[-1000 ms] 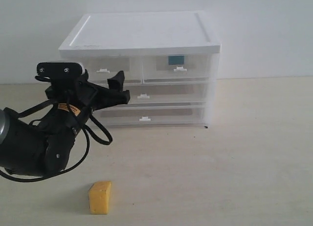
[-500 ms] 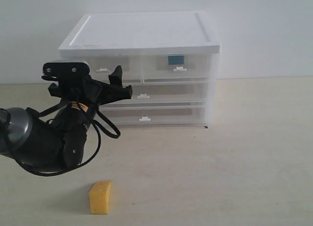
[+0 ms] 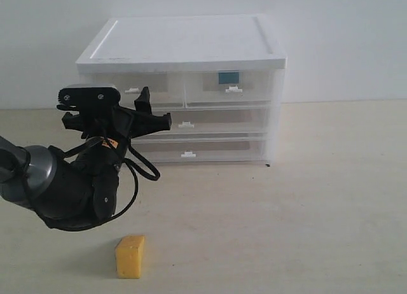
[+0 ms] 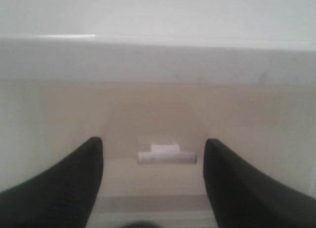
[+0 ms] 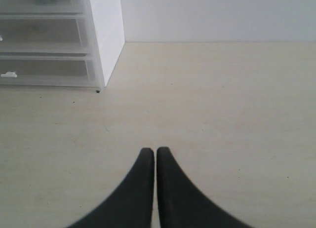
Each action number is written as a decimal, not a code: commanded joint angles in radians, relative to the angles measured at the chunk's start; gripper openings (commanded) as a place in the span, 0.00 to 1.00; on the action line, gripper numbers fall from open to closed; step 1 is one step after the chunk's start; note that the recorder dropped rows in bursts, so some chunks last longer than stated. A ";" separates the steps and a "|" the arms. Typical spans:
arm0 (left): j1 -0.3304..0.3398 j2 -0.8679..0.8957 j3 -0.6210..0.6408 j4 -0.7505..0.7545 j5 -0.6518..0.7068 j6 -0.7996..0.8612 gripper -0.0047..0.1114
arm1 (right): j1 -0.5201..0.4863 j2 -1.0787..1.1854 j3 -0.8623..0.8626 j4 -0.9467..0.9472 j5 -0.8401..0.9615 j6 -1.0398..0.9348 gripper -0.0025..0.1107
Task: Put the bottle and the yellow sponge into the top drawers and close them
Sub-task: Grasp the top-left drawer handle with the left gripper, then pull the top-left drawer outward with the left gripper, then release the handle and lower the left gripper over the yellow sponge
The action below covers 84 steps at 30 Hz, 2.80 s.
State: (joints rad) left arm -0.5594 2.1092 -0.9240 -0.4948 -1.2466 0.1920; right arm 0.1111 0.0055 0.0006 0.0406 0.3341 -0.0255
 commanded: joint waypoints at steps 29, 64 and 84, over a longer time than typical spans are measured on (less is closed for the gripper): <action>-0.194 -0.181 0.260 -0.155 0.026 0.086 0.08 | -0.001 -0.005 -0.001 -0.002 -0.003 -0.003 0.02; -0.310 -0.230 0.354 -0.283 0.026 0.070 0.64 | -0.001 -0.005 -0.001 -0.002 -0.003 0.002 0.02; -0.441 -0.420 0.424 -0.576 0.215 0.280 0.70 | -0.001 -0.005 -0.001 -0.002 -0.003 0.002 0.02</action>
State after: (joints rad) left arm -0.9779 1.7370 -0.5288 -1.0022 -1.0875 0.4133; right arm 0.1111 0.0055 0.0006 0.0406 0.3341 -0.0217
